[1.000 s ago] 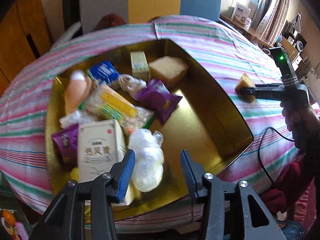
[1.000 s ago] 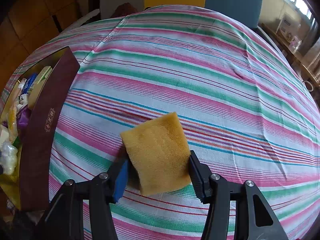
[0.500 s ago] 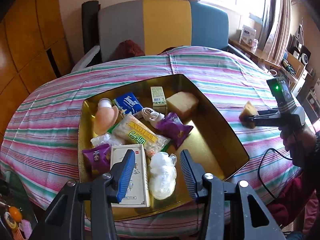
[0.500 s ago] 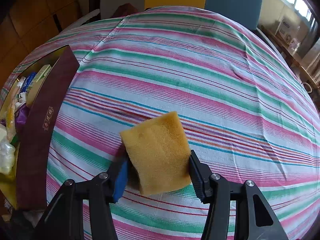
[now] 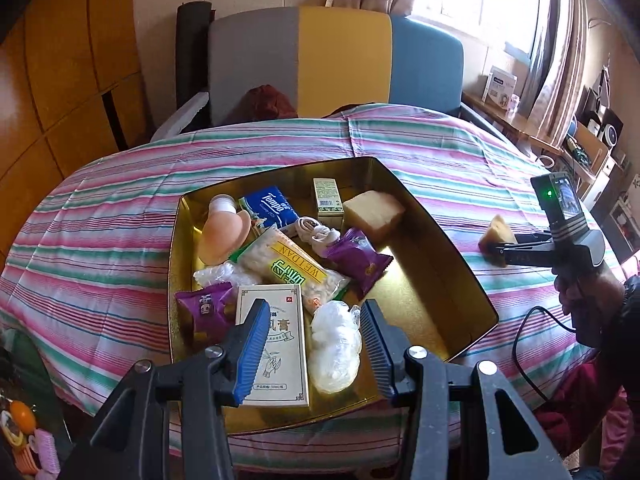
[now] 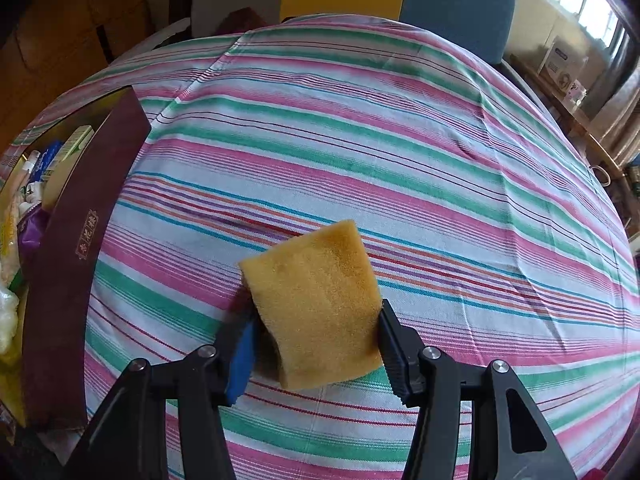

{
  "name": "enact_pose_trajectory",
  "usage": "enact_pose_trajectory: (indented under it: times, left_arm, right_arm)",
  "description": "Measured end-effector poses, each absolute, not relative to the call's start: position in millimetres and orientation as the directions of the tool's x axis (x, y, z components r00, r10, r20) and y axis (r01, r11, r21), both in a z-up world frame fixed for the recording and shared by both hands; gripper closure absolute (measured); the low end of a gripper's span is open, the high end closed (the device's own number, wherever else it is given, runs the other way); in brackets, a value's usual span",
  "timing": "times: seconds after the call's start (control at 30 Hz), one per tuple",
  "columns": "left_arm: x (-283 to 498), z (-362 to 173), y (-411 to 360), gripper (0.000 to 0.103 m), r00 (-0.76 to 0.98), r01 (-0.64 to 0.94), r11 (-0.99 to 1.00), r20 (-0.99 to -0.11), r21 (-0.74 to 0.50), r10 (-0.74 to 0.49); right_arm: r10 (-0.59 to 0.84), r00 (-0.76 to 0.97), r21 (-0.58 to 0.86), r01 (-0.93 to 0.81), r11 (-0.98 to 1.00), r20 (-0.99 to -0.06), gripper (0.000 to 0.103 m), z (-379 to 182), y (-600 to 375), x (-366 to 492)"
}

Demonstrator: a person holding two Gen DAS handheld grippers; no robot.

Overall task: Organize objects
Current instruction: 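Lower the bundle and sponge into the tray and open both grippers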

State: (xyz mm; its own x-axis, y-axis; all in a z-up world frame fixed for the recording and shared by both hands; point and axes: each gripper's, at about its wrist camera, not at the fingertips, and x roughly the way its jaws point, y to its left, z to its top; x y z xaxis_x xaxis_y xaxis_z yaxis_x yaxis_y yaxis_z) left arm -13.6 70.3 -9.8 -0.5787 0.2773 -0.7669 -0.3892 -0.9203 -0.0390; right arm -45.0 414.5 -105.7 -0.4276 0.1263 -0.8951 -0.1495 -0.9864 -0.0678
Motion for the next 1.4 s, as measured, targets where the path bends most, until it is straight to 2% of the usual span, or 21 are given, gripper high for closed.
enact_pose_trajectory:
  times: [0.2,0.37,0.5,0.67,0.9,1.17,1.4]
  left_arm:
    - [-14.8,-9.2,63.2,0.056,-0.588,-0.367,-0.929,-0.763,-0.044,0.268]
    - [-17.3,-10.9,55.2,0.055,-0.591,-0.348,-0.935,-0.760,-0.062,0.271]
    - [-21.6,-11.2,42.7,0.055,-0.600,-0.310,-0.947,-0.756,-0.079,0.260]
    - [-26.0,-9.9,23.1,0.055,-0.618,-0.256,-0.962,-0.750,-0.091,0.235]
    - [-26.8,-10.4,7.0,0.051,-0.627,-0.215,-0.972,-0.748,-0.100,0.215]
    - [-27.1,-15.2,0.7,0.048,-0.621,-0.199,-0.974,-0.755,-0.110,0.212]
    - [-26.6,-17.5,5.9,0.048,-0.626,-0.194,-0.977,-0.756,-0.089,0.193]
  right_arm:
    - [0.129,-0.436,-0.048,-0.193,-0.980,-0.891,0.049,-91.4,412.1,-41.8]
    - [0.105,-0.510,-0.017,-0.174,-0.985,-0.854,0.049,-55.0,395.0,-30.8]
    - [0.032,-0.577,0.020,-0.084,-0.996,-0.816,0.049,-20.4,360.6,-22.0]
    - [-0.104,-0.597,0.044,0.115,-0.992,-0.795,0.049,1.4,287.2,-13.9]
    - [-0.186,-0.496,0.045,0.282,-0.958,-0.848,0.048,-28.2,206.8,-27.6]
    - [-0.141,-0.395,0.014,0.307,-0.952,-0.908,0.045,-66.5,180.2,-41.7]
    - [-0.106,-0.375,-0.015,0.305,-0.952,-0.921,0.041,-77.8,181.1,-34.5]
